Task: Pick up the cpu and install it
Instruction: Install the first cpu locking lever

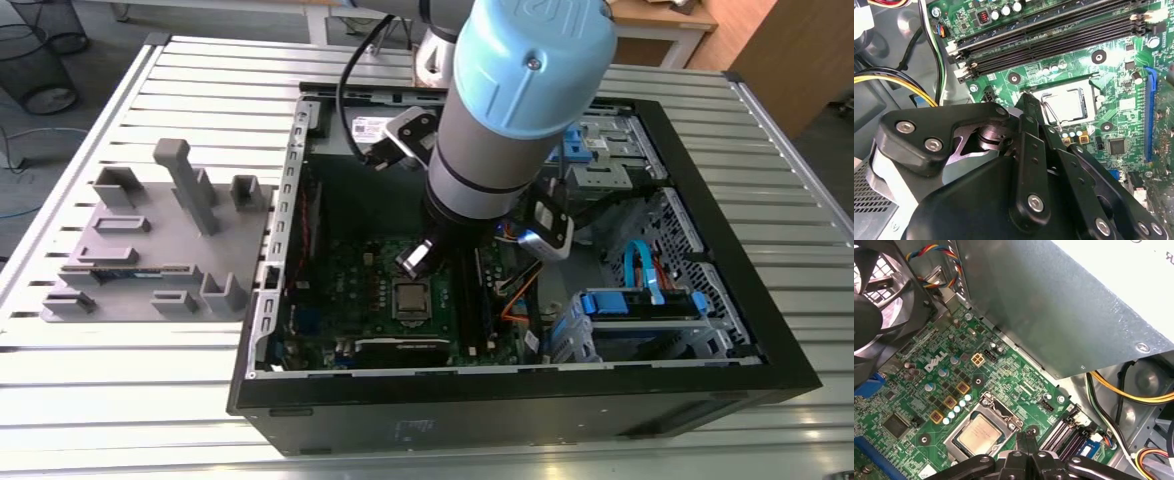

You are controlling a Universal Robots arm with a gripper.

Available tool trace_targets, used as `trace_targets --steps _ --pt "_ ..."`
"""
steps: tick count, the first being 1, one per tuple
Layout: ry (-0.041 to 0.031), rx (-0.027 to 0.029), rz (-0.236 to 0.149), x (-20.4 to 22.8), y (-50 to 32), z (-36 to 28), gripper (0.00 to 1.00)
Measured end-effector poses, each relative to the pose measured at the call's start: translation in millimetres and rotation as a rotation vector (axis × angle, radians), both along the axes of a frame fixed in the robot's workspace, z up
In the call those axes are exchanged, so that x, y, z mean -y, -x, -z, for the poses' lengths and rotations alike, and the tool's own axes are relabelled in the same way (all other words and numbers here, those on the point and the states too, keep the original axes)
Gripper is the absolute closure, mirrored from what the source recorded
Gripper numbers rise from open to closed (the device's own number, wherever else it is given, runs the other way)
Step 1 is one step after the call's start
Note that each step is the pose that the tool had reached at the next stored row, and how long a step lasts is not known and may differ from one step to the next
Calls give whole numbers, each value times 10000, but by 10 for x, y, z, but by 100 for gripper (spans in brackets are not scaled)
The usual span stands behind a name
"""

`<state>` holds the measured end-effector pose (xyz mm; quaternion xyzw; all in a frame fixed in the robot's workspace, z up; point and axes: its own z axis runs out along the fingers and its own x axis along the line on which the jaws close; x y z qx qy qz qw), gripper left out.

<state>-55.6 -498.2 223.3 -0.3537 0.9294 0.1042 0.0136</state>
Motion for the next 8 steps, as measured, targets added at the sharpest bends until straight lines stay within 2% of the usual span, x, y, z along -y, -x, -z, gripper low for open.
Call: trace_targets --steps 5,8 --pt "16 2 -2 4 9 0 89" --pt "68 2 -1 15 12 0 89"
